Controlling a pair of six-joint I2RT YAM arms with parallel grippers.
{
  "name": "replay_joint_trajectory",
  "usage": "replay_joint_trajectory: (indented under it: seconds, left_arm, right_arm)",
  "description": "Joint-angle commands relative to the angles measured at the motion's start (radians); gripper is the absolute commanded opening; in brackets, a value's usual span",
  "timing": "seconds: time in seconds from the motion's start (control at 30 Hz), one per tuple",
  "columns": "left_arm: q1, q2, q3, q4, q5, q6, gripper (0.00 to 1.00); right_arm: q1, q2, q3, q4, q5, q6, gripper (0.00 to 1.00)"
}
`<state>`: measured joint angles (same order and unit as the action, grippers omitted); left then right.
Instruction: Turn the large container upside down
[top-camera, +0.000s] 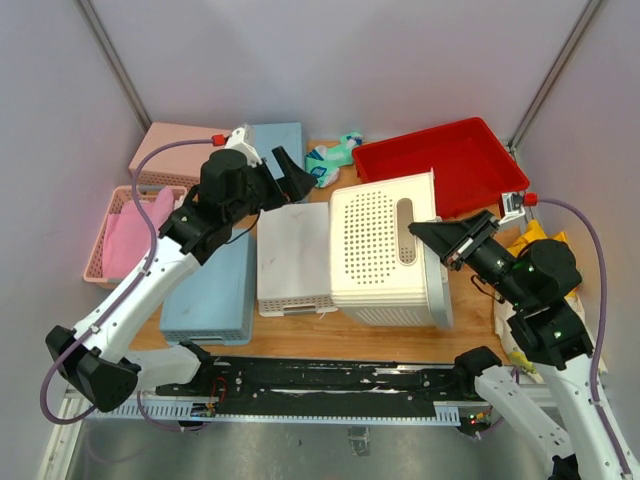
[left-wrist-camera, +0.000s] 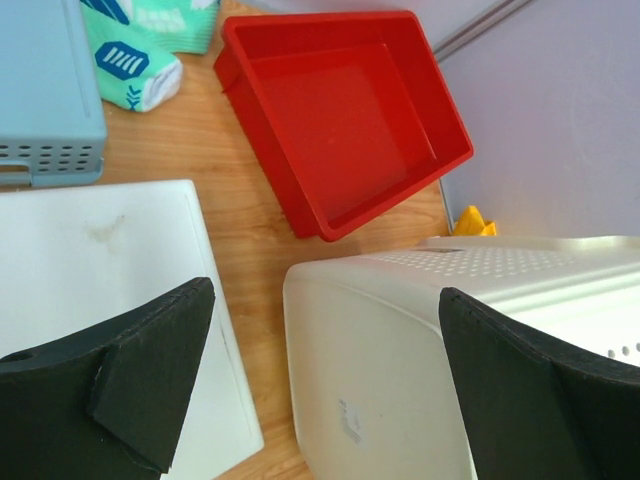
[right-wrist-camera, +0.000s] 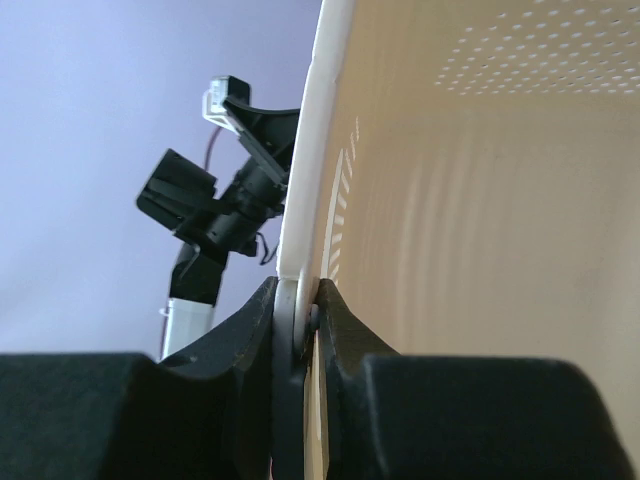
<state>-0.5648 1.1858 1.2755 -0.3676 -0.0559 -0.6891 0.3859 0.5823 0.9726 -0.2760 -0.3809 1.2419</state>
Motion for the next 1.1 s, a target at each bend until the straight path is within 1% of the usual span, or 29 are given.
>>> replay_joint_trajectory:
  seconds: [0.0, 0.07, 0.13, 0.27, 0.47, 0.63, 0.73, 0.77, 0.93, 1.07]
  left_arm:
    - [0.005, 0.021, 0.001, 0.021, 0.023, -0.013, 0.99]
    - [0.005, 0.013, -0.012, 0.027, 0.029, -0.018, 0.99]
    - [0.005, -0.001, -0.029, 0.042, 0.037, -0.024, 0.99]
    - [0.005, -0.009, -0.051, 0.056, 0.050, -0.031, 0.99]
    - [0.005, 0.024, -0.045, 0.065, 0.071, -0.030, 0.99]
    - [0.003, 0.038, -0.054, 0.094, 0.126, -0.044, 0.99]
    - [-0.014, 0.041, -0.057, 0.086, 0.144, -0.046, 0.99]
    - [-0.024, 0.037, -0.060, 0.082, 0.146, -0.047, 0.99]
    - [-0.074, -0.003, -0.088, 0.067, 0.139, -0.068, 0.99]
    - [-0.086, -0.061, -0.135, 0.060, 0.126, -0.096, 0.99]
  right_arm:
    - [-0.002, -0.044, -0.103, 0.229, 0.005, 0.153, 0.00]
    - [-0.002, -0.050, -0.139, 0.253, 0.013, 0.187, 0.00]
    - [-0.004, -0.061, -0.144, 0.253, 0.032, 0.184, 0.00]
    - [-0.004, -0.070, -0.112, 0.215, 0.059, 0.164, 0.00]
    - [-0.004, -0.076, -0.085, 0.176, 0.085, 0.140, 0.00]
    - [-0.024, -0.129, -0.176, 0.148, 0.094, 0.175, 0.00]
    - [-0.059, -0.152, -0.220, 0.122, 0.068, 0.186, 0.00]
    - [-0.074, -0.153, -0.228, 0.108, 0.051, 0.183, 0.02]
    - [-0.160, -0.145, -0.250, 0.043, -0.048, 0.135, 0.33]
    - [-0.181, -0.127, -0.204, -0.044, -0.073, 0.006, 0.55]
